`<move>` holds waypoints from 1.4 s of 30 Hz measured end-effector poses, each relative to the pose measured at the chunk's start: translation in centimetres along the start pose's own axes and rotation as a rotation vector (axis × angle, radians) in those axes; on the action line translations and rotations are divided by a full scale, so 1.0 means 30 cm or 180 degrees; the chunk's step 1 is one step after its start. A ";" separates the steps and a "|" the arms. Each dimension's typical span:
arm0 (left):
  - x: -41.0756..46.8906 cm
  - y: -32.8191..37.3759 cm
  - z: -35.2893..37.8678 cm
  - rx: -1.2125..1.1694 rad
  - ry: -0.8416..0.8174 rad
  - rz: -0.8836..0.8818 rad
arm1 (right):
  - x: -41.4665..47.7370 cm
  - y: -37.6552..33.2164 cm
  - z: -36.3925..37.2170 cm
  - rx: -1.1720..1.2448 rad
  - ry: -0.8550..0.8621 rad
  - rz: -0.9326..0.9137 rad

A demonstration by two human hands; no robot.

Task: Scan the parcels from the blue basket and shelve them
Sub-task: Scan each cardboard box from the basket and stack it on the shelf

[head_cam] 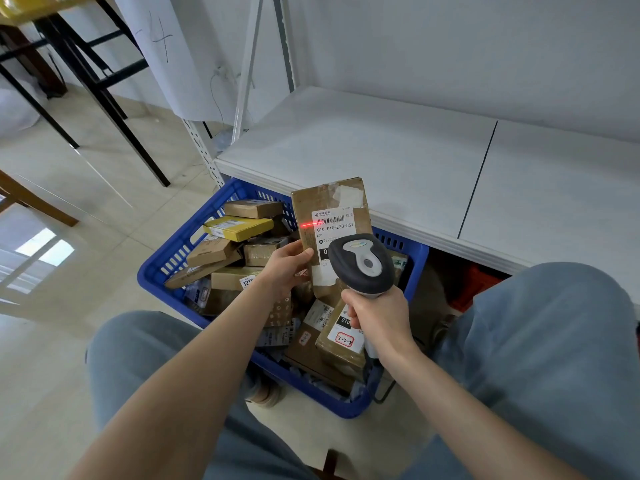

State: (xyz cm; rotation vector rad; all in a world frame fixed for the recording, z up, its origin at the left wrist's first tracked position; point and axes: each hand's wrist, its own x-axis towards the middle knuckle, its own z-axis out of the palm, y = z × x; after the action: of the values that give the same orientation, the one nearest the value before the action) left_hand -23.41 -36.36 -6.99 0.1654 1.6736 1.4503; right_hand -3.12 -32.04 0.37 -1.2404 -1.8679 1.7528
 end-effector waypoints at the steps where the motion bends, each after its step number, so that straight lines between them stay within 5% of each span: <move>1: -0.001 0.001 0.000 0.0013 0.0011 -0.0006 | 0.001 0.000 0.000 -0.0014 0.0005 0.0000; 20: -0.086 0.142 -0.003 0.0034 0.0068 0.0245 | 0.009 -0.117 -0.036 0.0312 -0.0214 -0.0338; 42: -0.572 0.943 -0.075 0.0215 0.0240 0.1790 | -0.001 -0.870 -0.243 0.1032 0.0218 -0.1306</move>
State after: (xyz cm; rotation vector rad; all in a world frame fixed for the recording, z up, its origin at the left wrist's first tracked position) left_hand -26.86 -39.80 25.81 0.6700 1.8239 1.8220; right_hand -7.81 -24.25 25.89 -0.7269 -1.5789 1.6723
